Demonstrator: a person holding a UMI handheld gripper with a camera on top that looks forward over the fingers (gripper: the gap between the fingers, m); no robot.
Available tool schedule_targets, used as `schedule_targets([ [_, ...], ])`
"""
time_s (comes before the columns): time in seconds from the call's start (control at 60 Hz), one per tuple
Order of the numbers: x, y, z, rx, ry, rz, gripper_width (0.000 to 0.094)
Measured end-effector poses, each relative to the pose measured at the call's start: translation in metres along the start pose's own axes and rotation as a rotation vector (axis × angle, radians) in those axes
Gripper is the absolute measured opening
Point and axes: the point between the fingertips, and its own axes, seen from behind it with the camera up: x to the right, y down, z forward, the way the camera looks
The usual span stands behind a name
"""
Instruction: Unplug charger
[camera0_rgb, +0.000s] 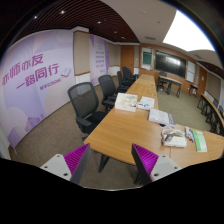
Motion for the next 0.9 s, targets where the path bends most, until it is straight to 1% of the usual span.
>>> schedule_targets([
  [0.167,0.020,0.030,0.013,-0.061,0.004,0.029,0.0855],
  [0.233,0.050,0.054,0.039,-0.087,0.010,0.046,0.0858],
  [0.317,0.081,0.082,0.050,-0.128,0.041,0.069,0.0856],
  [0.417,0.147,0.110,0.091,-0.137,0.117,0.089,0.0860],
  [0.517,0.225,0.122,0.136,-0.103,0.202,0.112,0.0858],
  [0.583,0.277,0.120,0.167,-0.081,0.256,0.128,0.0853],
  [0.667,0.333,0.109,0.205,-0.026,0.309,0.145,0.0856],
  [0.783,0.386,0.096,0.255,0.029,0.340,0.165,0.0856],
  [0.9,0.412,0.087,0.303,0.066,0.329,0.198,0.0847],
])
